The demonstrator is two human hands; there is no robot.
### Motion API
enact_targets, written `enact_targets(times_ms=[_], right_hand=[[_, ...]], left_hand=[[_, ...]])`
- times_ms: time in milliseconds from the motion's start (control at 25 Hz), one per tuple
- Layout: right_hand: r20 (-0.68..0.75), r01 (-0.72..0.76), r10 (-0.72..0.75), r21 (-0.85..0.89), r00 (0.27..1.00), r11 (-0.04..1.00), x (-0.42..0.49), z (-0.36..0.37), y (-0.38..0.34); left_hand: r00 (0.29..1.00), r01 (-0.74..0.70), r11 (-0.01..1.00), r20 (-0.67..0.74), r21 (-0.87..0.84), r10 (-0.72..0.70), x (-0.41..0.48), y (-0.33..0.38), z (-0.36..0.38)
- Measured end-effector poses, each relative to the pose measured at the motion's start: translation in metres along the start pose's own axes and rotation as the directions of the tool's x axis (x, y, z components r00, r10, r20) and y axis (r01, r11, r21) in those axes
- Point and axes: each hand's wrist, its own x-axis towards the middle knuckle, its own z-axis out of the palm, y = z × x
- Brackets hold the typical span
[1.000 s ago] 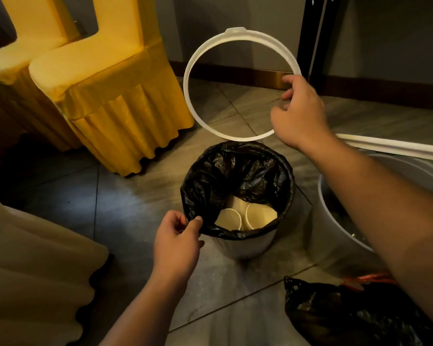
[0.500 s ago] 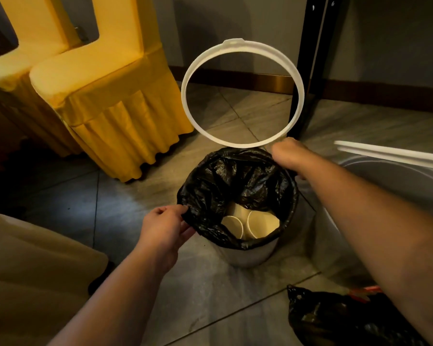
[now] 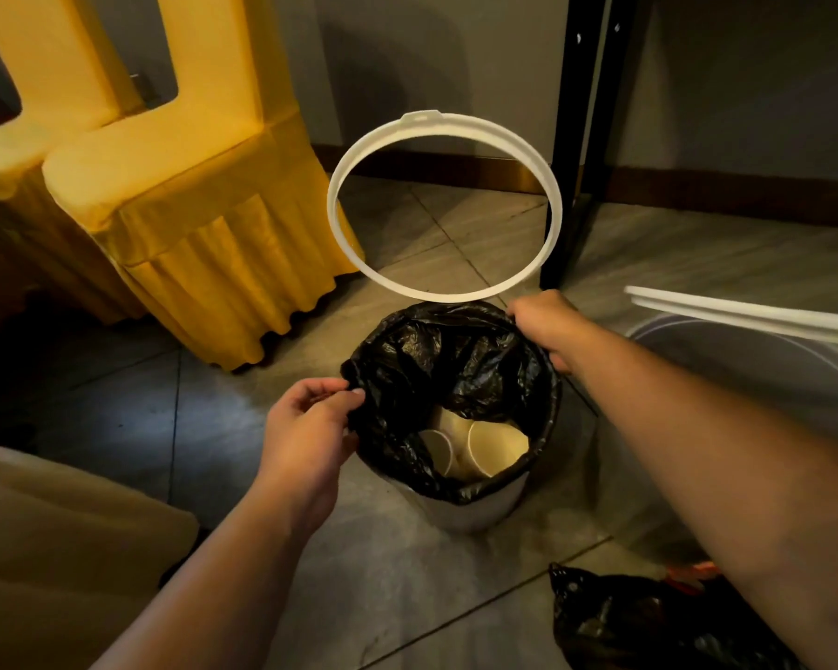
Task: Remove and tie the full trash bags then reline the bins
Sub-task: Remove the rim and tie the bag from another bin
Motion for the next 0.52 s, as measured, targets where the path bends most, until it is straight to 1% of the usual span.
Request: enact_targets(times_ms=[120,200,320,400,520], right_hand=[[-0.069,0.114,-0.113,0.013,0.991,0.993,-0.001,-0.004,0.001],[-0.072,0.221,-0.225,-0.065,0.972,0.973,-0.006,-0.008,0.002],[-0.087,0.360,-0.385,-0.213,0.919,0.908,-0.016,-0.017,0.007],[-0.095,0.424,-0.462,-0.270,0.882,0.865,-0.026,-0.023,0.012],[-0.055,0.519,-0.566,-0.334,0.822,0.787,-0.040,-0.026,0.023]], left_hand=[[0.994,-0.107,0.993,-0.026,0.050,0.108,-0.001,0.004,0.006],[0.982,-0.180,0.977,-0.031,0.115,0.185,-0.005,0.004,0.006],[0.966,-0.258,0.940,0.033,0.225,0.257,-0.015,0.003,0.000],[0.960,-0.279,0.910,0.075,0.307,0.269,-0.019,0.003,-0.004],[0.951,-0.304,0.864,0.069,0.402,0.302,-0.023,0.005,-0.005]])
